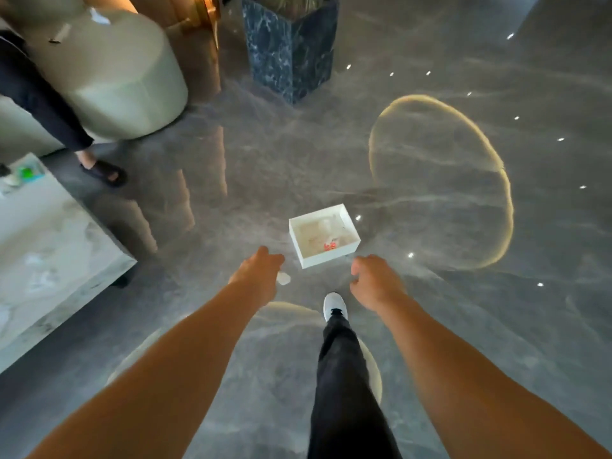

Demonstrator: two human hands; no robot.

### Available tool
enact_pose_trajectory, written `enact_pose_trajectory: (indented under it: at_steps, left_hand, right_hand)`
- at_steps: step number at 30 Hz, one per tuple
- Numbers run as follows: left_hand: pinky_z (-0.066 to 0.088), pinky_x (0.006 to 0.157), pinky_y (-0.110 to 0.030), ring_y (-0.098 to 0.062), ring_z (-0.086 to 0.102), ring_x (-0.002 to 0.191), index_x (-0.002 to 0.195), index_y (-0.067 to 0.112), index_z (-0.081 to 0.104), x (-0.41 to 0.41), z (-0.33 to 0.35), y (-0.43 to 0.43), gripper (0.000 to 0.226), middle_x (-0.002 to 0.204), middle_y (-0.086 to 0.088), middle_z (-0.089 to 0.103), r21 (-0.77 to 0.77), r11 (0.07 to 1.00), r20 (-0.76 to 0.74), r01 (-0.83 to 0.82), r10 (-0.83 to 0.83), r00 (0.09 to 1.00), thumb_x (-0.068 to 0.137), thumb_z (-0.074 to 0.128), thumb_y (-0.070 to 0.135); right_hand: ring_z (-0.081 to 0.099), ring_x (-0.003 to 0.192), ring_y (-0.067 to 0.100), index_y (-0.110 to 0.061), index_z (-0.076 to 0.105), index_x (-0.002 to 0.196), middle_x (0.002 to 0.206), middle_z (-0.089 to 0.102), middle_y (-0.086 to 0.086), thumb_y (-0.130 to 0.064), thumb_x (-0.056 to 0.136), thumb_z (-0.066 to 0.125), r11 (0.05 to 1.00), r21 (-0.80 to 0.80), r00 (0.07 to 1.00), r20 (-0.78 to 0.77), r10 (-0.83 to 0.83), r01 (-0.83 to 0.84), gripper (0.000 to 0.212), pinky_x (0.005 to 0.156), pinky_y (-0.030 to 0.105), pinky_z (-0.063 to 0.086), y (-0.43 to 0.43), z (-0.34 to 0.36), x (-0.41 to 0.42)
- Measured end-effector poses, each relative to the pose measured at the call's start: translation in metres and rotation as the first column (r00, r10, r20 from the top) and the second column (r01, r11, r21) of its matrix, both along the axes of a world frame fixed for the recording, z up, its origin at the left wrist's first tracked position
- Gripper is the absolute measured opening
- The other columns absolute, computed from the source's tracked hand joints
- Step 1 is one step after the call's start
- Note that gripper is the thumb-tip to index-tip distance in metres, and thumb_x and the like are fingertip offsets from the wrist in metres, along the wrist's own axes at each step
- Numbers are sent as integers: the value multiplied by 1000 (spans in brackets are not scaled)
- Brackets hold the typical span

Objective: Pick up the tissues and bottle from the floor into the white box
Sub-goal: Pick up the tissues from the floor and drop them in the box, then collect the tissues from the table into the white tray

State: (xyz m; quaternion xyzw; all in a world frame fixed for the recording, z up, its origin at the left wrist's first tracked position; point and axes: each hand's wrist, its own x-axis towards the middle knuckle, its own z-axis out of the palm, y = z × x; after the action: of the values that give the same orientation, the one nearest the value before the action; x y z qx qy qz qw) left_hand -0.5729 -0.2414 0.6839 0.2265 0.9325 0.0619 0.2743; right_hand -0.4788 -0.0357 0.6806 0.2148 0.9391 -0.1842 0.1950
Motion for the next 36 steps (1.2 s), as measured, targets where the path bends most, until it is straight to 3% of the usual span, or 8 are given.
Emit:
enact_pose_trajectory:
  at_steps: [4, 9, 14, 18, 23, 28, 31, 36]
  left_hand:
    - [41, 71, -31, -34, 57, 99, 108, 22, 60, -101, -98, 107, 36, 114, -11, 47, 35, 981, 125, -190, 184, 975, 76, 62, 6]
    - [43, 66, -29, -31, 55, 92, 109, 22, 59, -196, -283, 211, 42, 114, -11, 48, 54, 947, 237, -317, 296, 925, 72, 67, 6]
    - [47, 81, -37, -39, 53, 111, 125, 23, 50, -253, -468, 262, 55, 123, -15, 47, 155, 957, 212, -246, 211, 954, 75, 67, 13]
    - [50, 86, -45, -39, 51, 112, 139, 24, 33, -268, -560, 239, 74, 126, -16, 45, 195, 968, 222, -158, 113, 968, 75, 71, 20]
    - [46, 90, -45, -37, 47, 118, 129, 18, 40, -269, -575, 155, 50, 127, -13, 39, 182, 969, 196, -166, 130, 972, 82, 58, 15]
    - [44, 96, -40, -32, 46, 125, 134, 23, 37, -300, -534, 8, 52, 134, -9, 38, 14, 952, 240, -307, 295, 925, 84, 52, 20]
    - [47, 91, -39, -32, 52, 117, 129, 23, 40, -328, -500, -101, 46, 128, -6, 43, -51, 894, 209, -445, 446, 870, 85, 50, 18]
    - [51, 80, -36, -25, 57, 109, 126, 27, 46, -341, -440, -282, 44, 123, 1, 48, -5, 883, 88, -470, 468, 879, 84, 49, 16]
  right_hand:
    - [59, 97, 27, -13, 58, 107, 107, 58, 8, -15, 86, 53, 999, -43, 999, 46, -5, 7, 21, 79, 33, 51, 88, -83, -114]
    - [59, 99, 32, -14, 57, 106, 106, 60, 10, -15, 84, 54, 1000, -7, 1000, 24, 18, -18, 23, 77, 37, 52, 157, -245, -214]
    - [60, 104, 36, -13, 59, 106, 110, 62, 16, -19, 85, 57, 997, 2, 997, 24, 73, -73, 22, 86, 41, 53, 174, -426, -279]
    - [59, 104, 36, -12, 61, 108, 110, 62, 15, -18, 84, 57, 998, 31, 997, 53, 51, -53, 25, 82, 38, 51, 167, -514, -284]
    - [58, 103, 34, -14, 58, 109, 110, 59, 13, -12, 84, 53, 987, 68, 986, 97, 138, -145, 26, 80, 39, 50, 133, -516, -282]
    - [58, 101, 33, -13, 57, 107, 106, 58, 11, -16, 84, 51, 963, 87, 953, 189, 236, -256, 24, 80, 37, 51, 54, -481, -363]
    - [59, 102, 32, -14, 60, 102, 105, 62, 10, -15, 81, 55, 966, 25, 954, 161, 251, -258, 22, 82, 37, 51, -41, -456, -436]
    - [59, 97, 34, -13, 62, 102, 99, 64, 13, -14, 77, 62, 892, -127, 888, 109, 446, -433, 25, 82, 36, 48, -251, -427, -503]
